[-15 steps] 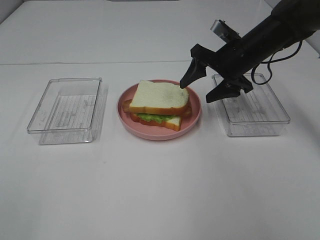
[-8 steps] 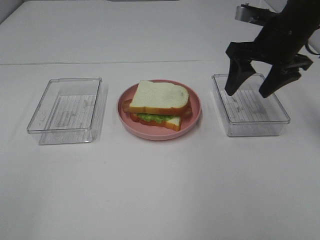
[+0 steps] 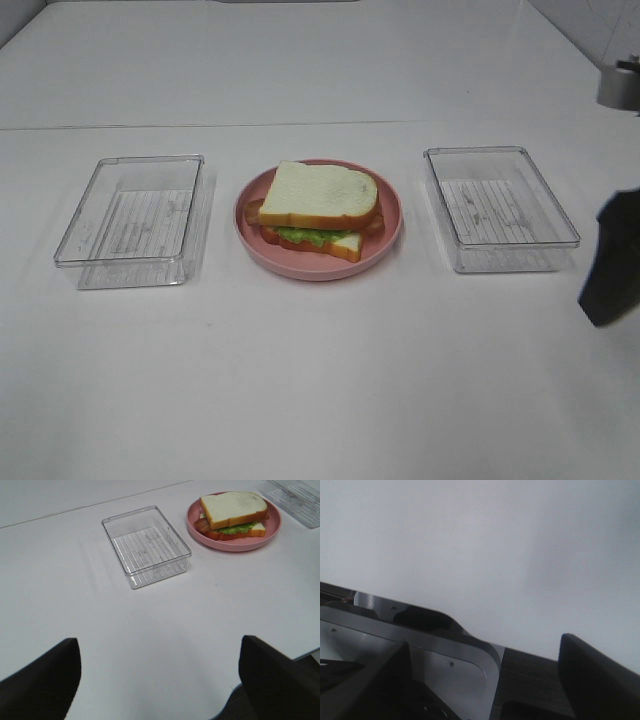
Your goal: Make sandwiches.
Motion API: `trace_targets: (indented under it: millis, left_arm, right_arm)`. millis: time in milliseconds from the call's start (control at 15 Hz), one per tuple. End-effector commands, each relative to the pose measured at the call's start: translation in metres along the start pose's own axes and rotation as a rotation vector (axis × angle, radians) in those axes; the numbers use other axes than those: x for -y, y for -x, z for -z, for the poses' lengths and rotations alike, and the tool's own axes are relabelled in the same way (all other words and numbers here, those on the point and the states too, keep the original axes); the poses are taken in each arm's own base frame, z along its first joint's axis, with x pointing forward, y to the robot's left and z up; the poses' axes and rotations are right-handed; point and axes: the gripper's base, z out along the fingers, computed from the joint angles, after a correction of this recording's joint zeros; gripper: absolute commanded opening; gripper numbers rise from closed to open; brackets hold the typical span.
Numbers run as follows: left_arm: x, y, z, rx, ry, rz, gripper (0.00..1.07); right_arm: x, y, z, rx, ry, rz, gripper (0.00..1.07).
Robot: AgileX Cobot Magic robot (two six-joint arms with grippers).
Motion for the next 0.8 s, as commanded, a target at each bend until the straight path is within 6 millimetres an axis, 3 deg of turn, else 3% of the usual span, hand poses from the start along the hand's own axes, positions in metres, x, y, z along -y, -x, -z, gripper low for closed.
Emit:
trace_targets:
  millis: [67,200,267,333,400,667,800]
  left_arm:
    - [0.002,-0.001,0.003,0.029,-0.018,-0.020,0.81]
    - [0.003,-0.001,0.003,0.029,-0.030,-0.031,0.81]
    - [0.003,-0.001,0.003,0.029,-0.031,-0.031,0.81]
    - [0.003,-0.001,0.003,0.029,-0.031,-0.030,0.81]
    - [0.003,-0.001,0.003,0.029,-0.031,-0.029,0.81]
    - [0.003,-0.001,0.003,0.029,-0.031,-0.029,0.81]
    - [0.003,-0.001,0.003,0.029,-0.031,-0.029,0.81]
  right_arm:
    - [-0.002,-0.047,0.002,0.035,-0.009,0.017,0.76]
    - [-0.003,-0.074,0.004,0.120,-0.014,0.029,0.76]
    - [-0.004,-0.102,0.006,0.283,-0.022,0.047,0.76]
    - [-0.004,-0.109,0.006,0.323,-0.024,0.052,0.76]
    - [-0.004,-0.128,0.005,0.404,-0.044,0.089,0.76]
    - [-0.003,-0.162,0.009,0.648,-0.095,0.159,0.76]
    - [-0.004,-0.169,0.011,0.695,-0.095,0.161,0.76]
